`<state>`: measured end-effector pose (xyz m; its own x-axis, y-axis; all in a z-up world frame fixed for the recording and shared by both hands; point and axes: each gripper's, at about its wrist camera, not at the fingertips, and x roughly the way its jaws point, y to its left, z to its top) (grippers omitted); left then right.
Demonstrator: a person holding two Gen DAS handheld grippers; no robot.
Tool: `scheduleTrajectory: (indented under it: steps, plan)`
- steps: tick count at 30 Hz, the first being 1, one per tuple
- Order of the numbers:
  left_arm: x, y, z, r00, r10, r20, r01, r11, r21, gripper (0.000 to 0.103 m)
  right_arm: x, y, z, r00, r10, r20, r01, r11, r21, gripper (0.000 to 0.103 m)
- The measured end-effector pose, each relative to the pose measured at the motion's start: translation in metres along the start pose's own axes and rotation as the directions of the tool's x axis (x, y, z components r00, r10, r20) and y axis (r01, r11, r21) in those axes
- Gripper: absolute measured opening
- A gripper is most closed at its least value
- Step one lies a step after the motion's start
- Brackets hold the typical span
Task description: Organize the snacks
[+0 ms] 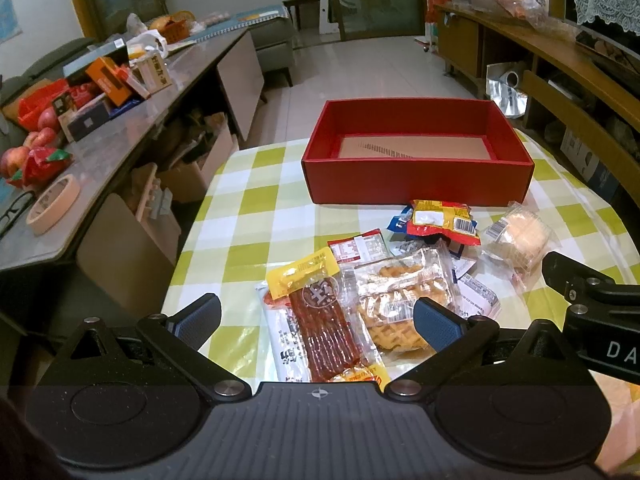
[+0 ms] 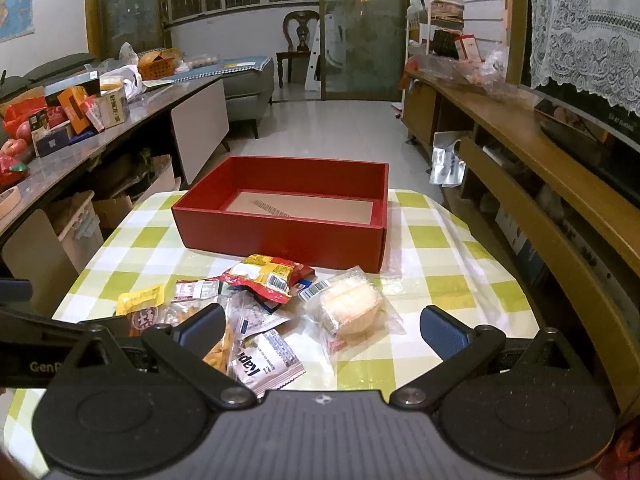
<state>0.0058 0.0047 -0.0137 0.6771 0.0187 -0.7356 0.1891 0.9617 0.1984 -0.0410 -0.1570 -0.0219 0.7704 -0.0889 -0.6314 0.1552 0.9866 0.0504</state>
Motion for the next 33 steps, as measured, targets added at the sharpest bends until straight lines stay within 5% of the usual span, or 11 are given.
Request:
scheduleTrajectory:
  steps: [9,18,33]
  plan:
    - [0.001,0.001,-0.001,1.0,-0.003,0.0,0.003,1.0,-0.001,0.103,0.003,-0.003,-0.003,0.999,0.032,-0.009,-0.032,0.998,0.046,0.103]
    - [0.024,0.019,-0.001,0.994,-0.034,-0.105,0.027,0.997,-0.066,0.103,0.004,-0.005,0.003,1.0,0.018,-0.013,-0.018,0.999,0.038,0.103]
    - [0.104,0.024,-0.009,0.928,-0.06,-0.368,-0.017,0.979,-0.203,0.103,0.007,-0.004,0.003,0.996,0.074,-0.054,-0.073,0.997,0.035,0.103]
